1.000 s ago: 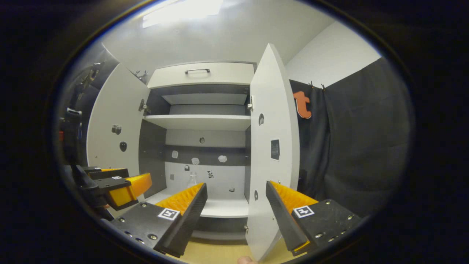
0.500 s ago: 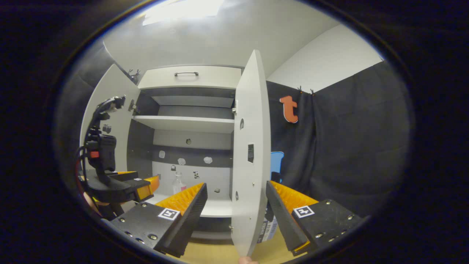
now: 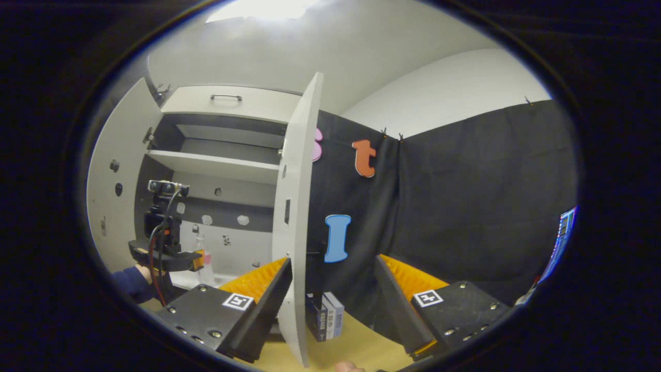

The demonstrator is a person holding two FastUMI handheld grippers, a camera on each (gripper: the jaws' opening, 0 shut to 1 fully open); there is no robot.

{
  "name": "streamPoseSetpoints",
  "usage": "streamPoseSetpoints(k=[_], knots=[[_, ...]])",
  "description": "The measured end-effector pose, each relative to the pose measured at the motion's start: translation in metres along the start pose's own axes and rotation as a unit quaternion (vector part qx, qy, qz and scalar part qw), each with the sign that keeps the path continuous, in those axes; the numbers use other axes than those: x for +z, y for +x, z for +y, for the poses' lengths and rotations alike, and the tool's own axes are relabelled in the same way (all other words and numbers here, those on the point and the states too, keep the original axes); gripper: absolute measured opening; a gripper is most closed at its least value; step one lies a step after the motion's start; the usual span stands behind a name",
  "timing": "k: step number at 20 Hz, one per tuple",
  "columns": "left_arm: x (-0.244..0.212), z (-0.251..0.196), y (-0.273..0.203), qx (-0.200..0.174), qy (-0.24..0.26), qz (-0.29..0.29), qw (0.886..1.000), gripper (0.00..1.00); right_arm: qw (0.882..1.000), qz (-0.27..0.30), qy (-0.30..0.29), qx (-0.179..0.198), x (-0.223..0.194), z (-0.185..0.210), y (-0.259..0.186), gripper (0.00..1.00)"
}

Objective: Grasp the bottle in the cabinet with the left hand and place it on the coaster, then close the right door with the right hand and the left door with the left hand.

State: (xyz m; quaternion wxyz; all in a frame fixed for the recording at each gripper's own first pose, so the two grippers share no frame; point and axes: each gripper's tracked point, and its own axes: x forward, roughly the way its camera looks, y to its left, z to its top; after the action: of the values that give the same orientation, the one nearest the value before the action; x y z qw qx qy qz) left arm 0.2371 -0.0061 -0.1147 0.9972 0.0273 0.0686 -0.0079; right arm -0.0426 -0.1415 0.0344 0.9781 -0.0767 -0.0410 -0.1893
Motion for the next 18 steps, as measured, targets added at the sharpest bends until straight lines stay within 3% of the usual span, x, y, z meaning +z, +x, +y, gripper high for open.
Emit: streamPoseSetpoints(k=[6,9,10,11,18], knots=[[-0.014,0.002,0.048,0.013,0.005,0.001,1.0,0.97,0.999,0.013,-0.008,-0.036,-0.011,-0.016,0.004,0.94],[-0.025,-0.005,0.054,-0.002,-0.016,0.023,1.0,0.96,0.999,0.017,-0.013,-0.037,-0.014,-0.016,0.009,0.97],[-0.023,-0.003,0.056,-0.001,-0.02,0.02,1.0,0.86,0.999,0.018,-0.013,-0.034,-0.015,-0.016,0.01,0.97],[-0.022,-0.001,0.054,-0.001,-0.023,0.022,1.0,0.77,0.999,0.018,-0.012,-0.029,-0.014,-0.013,0.011,0.97],[-0.013,-0.007,-0.018,-0.051,-0.057,0.014,0.997,0.77,1.0,0.008,-0.002,0.011,-0.009,-0.011,0.018,0.97]])
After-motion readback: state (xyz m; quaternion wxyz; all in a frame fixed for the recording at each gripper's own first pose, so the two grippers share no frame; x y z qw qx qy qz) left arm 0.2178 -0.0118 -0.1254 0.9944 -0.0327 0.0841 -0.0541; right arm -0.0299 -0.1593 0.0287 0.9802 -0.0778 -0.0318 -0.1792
